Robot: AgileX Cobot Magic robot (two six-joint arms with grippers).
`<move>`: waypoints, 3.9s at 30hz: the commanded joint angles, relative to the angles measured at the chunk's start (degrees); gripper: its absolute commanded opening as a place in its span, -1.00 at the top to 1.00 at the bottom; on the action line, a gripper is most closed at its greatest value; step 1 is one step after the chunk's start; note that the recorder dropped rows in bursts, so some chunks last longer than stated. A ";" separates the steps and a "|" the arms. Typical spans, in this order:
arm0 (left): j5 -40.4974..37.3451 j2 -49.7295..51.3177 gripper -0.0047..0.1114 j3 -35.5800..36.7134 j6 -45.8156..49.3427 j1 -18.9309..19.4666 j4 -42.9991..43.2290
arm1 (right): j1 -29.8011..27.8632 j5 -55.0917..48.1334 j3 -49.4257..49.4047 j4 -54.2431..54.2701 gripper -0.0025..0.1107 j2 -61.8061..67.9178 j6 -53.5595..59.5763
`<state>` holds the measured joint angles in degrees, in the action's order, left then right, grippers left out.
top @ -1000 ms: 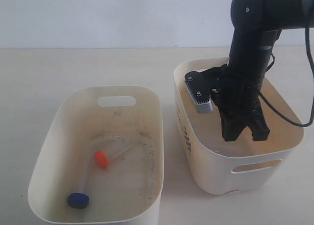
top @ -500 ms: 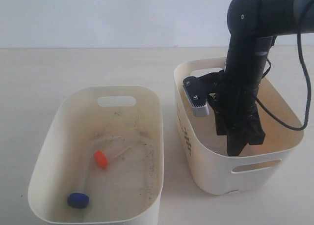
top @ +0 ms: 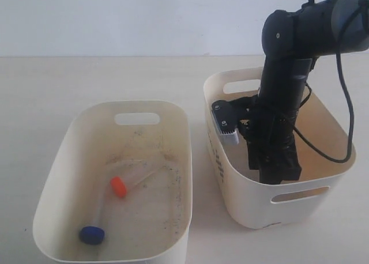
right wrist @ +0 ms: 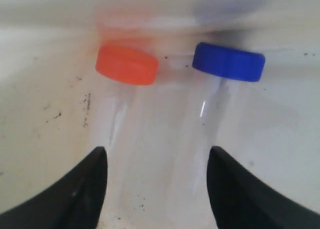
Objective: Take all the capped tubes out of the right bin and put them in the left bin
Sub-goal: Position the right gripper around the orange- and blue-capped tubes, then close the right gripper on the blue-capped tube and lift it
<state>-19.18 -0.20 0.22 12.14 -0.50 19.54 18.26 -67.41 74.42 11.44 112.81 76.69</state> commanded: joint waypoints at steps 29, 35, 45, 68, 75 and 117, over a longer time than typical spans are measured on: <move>0.28 0.20 0.85 -0.22 -0.07 -0.06 -0.16 | 0.00 6.27 -1.98 -2.05 -0.05 -0.18 -3.02; 0.28 0.20 0.85 -0.22 -0.07 -0.06 -0.16 | 0.00 6.66 -1.98 -2.85 -0.05 -0.18 -4.41; 0.28 0.20 0.85 -0.22 -0.07 -0.06 -0.16 | 0.00 6.20 -1.98 -5.40 -0.05 -0.18 -5.65; 0.28 0.20 0.85 -0.22 -0.07 -0.06 -0.16 | 0.00 6.55 -1.74 -6.71 -0.05 -0.30 -6.92; 0.28 0.20 0.85 -0.22 -0.07 -0.06 -0.16 | 0.00 5.77 -1.74 -5.79 -0.05 2.86 -7.29; 0.28 0.20 0.85 -0.22 -0.07 -0.06 -0.16 | 0.00 12.89 -1.74 -17.51 0.96 -14.47 -17.10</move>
<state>-19.18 -0.20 0.22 12.14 -0.50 19.54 18.26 -56.24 72.76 -3.80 100.56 62.51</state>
